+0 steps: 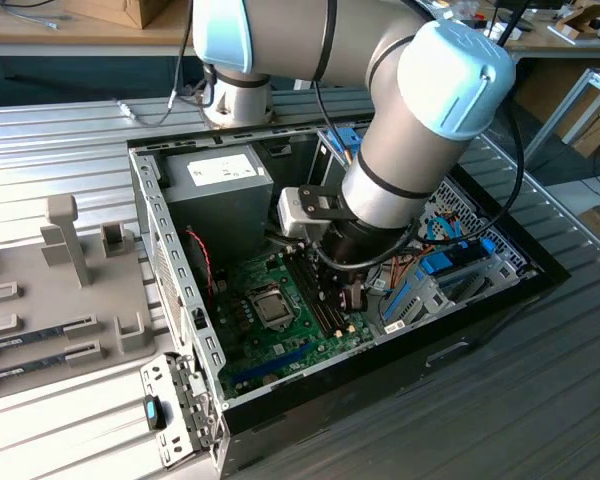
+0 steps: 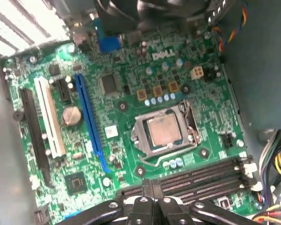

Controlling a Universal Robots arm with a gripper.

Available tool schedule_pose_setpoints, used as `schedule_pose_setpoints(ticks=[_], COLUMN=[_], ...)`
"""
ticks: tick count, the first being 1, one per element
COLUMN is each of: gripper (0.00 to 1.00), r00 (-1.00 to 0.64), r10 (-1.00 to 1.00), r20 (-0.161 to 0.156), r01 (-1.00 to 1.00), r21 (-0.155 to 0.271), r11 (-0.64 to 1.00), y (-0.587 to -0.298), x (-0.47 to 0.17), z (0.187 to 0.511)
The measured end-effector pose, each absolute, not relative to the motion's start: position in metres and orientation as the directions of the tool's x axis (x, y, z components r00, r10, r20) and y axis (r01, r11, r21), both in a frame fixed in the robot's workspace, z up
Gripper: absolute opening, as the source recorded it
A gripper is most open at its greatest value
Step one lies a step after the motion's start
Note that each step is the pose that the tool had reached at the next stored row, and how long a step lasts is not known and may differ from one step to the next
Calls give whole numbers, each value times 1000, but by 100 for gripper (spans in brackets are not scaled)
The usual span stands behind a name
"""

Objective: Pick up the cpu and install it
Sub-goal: 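Install the first cpu locking lever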

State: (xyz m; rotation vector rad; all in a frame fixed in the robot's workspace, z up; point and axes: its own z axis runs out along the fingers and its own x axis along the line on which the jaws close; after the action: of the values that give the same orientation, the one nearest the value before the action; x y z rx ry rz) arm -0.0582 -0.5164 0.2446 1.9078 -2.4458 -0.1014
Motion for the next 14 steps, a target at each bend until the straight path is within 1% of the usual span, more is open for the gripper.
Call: schedule_pose_setpoints(ticks=[3,8,10,14], gripper=[11,11,11,11], r00=[-244,-244,-244,-244], r10=[-970,-970,-970,-970], r20=[-9,-6,-4,-6], r01=[-967,-967,-967,-967], r21=[76,75,75,75], r11=[243,243,243,243], y=[-508,-507,-508,-507], x=[-58,-58,-60,-66], z=[234,219,200,201])
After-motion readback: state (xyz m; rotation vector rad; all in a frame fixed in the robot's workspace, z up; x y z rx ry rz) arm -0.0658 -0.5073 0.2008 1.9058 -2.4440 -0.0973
